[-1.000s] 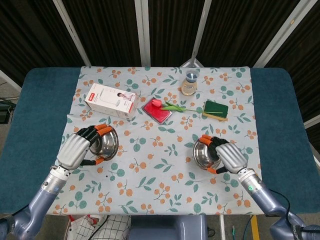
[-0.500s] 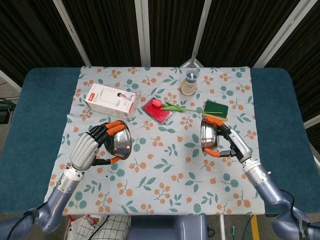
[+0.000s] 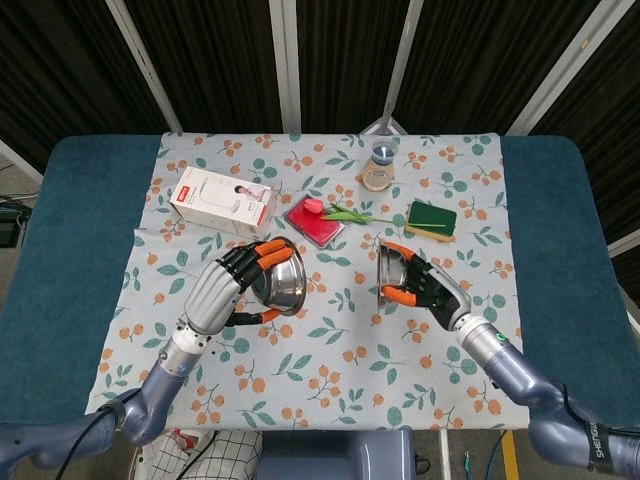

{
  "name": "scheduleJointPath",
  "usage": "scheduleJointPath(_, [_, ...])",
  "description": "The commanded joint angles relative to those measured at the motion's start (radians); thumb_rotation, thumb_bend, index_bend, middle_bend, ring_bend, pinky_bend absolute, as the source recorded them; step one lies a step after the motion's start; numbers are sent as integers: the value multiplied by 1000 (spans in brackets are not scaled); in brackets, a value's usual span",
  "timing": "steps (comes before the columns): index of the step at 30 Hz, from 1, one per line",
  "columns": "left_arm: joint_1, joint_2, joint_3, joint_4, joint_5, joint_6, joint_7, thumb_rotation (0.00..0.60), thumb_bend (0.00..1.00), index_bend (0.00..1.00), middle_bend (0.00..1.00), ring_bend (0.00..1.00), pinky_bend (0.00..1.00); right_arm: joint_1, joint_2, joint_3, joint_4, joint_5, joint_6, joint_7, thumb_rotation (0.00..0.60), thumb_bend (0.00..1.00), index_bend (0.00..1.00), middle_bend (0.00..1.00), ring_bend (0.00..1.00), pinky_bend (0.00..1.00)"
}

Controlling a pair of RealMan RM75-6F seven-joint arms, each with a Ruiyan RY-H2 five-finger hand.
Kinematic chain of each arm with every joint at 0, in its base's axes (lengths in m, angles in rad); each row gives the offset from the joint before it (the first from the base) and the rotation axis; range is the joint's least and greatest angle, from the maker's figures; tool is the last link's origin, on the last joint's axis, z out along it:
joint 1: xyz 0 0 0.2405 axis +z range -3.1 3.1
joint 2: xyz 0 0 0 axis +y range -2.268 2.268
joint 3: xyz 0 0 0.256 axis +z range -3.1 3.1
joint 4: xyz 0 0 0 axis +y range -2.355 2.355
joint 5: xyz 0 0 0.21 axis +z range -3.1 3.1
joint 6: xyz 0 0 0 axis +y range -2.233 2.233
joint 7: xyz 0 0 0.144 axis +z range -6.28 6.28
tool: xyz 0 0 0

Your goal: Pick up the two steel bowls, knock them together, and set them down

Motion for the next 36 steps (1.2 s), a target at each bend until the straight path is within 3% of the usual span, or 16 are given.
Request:
scheduleJointPath(1, [-19, -21, -4, 13, -12, -20, 7, 600, 484, 420, 586, 474, 733, 9, -3, 15, -28, 22, -18, -18, 600, 464, 1000, 985, 1000, 1000])
scheduleJointPath(16, [-99, -115, -15, 69, -31, -61, 33, 600, 484, 421, 586, 474, 733, 9, -29, 35, -169, 123, 18, -190, 600, 463, 1000, 985, 1000, 1000])
scheduleJointPath(27, [-129, -166, -28, 106, -57, -68, 36, 600, 486, 420, 587, 474, 733, 4, -33, 53, -168, 175, 3, -234, 600, 465, 1000, 985, 1000, 1000])
scheduleJointPath(36, [-124, -116, -21, 85, -37, -20, 48, 600, 490, 421, 587, 474, 733, -34, -1, 98, -123, 166, -52, -188, 600, 467, 1000, 985, 1000, 1000])
